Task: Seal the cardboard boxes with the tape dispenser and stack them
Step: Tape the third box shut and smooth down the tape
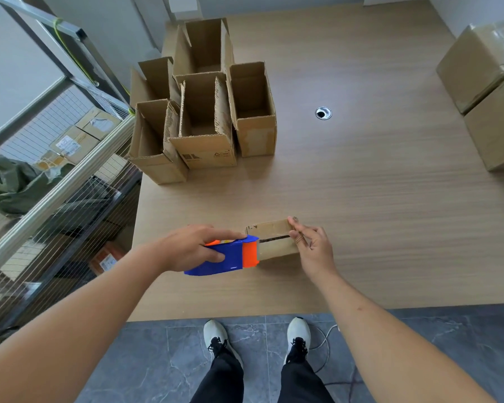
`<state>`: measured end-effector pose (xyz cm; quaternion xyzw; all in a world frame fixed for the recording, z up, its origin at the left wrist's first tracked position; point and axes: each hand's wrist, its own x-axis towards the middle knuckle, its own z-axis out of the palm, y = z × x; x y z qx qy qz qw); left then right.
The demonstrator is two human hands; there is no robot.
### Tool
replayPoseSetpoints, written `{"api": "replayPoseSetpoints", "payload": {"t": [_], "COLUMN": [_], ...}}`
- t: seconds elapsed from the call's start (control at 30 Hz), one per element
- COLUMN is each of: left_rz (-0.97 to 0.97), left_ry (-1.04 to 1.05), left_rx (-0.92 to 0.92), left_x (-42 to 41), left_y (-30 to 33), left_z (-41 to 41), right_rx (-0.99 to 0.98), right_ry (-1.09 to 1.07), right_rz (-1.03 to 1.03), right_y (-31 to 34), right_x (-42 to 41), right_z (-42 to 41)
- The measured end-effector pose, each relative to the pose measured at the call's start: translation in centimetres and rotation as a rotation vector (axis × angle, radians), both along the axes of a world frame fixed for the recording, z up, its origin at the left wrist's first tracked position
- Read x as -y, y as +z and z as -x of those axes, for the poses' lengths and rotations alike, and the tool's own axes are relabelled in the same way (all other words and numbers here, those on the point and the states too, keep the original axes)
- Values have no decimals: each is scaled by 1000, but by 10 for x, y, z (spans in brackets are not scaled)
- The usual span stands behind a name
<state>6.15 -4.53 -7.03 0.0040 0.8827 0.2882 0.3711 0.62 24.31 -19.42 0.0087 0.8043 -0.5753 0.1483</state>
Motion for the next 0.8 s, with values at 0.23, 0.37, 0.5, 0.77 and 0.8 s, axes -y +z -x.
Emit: {"api": "replayPoseSetpoints", "payload": {"t": [0.23,0.37,0.5,0.77,0.8], "left_rz": [-274,-322,-382,-531,-537], "left_ry": [305,340,357,392,397], "left_rx": [111,101,145,154,159], "left_x": [38,31,21,35,37], "left_y": [-39,-58,-68,-75,-76], "left_z": [-17,-15,-20,-32,-33], "right_rx": [-25,-238,-328,-313,-311], "right_ry": [15,26,247,301,291], "right_rz": [-129,-570,-798,-841,-844], "right_y": [7,7,17,-2,-2], "right_x": [3,14,50,58,59], "right_z": [-1,-9,-29,-32,-32]}}
